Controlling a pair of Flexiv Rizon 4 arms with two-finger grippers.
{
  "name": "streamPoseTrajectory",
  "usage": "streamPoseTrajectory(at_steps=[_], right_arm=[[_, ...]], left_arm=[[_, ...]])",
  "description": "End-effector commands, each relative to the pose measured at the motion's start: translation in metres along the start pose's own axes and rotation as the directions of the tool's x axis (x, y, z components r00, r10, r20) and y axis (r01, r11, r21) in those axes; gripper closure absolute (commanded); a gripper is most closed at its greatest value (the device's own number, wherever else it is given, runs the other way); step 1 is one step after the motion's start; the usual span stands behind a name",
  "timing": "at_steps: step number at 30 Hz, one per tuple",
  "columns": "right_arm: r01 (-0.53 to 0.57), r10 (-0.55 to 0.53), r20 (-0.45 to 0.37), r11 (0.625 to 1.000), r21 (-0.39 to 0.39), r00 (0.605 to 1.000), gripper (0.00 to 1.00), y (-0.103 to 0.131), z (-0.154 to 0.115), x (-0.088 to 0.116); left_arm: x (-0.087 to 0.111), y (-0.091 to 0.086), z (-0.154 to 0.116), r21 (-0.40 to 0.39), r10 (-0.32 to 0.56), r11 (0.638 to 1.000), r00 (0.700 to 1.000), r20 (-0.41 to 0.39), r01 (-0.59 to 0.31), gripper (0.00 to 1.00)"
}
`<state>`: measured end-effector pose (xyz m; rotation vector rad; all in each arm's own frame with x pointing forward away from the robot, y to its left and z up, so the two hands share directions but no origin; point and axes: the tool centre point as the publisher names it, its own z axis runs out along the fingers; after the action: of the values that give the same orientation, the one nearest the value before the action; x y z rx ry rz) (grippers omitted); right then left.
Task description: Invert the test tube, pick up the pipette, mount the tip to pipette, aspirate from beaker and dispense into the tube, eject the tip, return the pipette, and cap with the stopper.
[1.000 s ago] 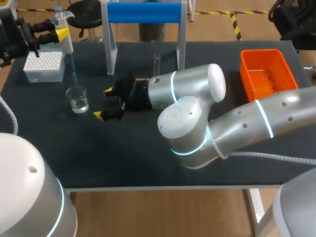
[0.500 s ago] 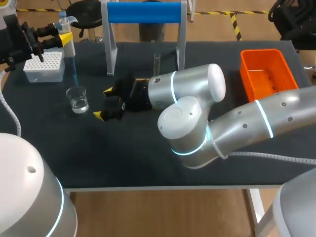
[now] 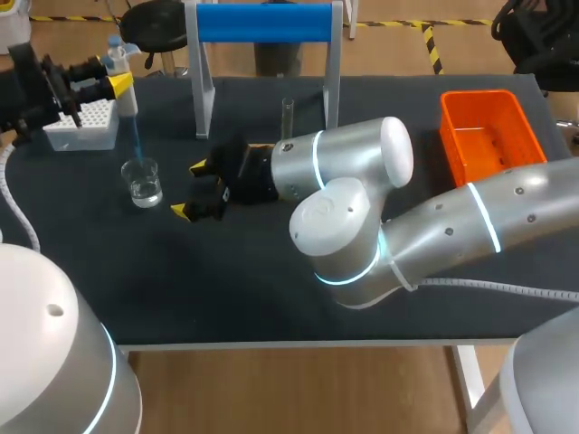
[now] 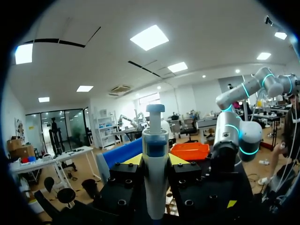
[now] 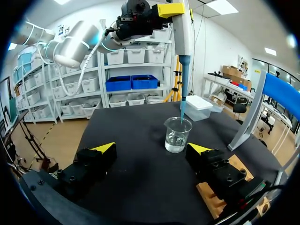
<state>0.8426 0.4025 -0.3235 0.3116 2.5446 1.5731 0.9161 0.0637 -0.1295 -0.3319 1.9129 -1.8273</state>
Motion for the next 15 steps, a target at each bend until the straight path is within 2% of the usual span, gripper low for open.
streamPoseTrajectory(at_steps=[1, 15], right_arm=[[0.000, 0.000, -0.002, 1.000, 0.003, 1.000, 0.00, 0.000, 0.001, 0.000], [0.000, 0.000, -0.002, 1.000, 0.003, 1.000, 0.00, 0.000, 0.001, 0.000]], left_arm=[[-0.001, 0.004, 0.003, 0.007, 0.000, 1.000, 1.000, 0.000, 0.000, 1.00], [0.002, 0.021, 0.004, -0.004, 0.006, 1.000, 1.000, 0.017, -0.005, 1.00]])
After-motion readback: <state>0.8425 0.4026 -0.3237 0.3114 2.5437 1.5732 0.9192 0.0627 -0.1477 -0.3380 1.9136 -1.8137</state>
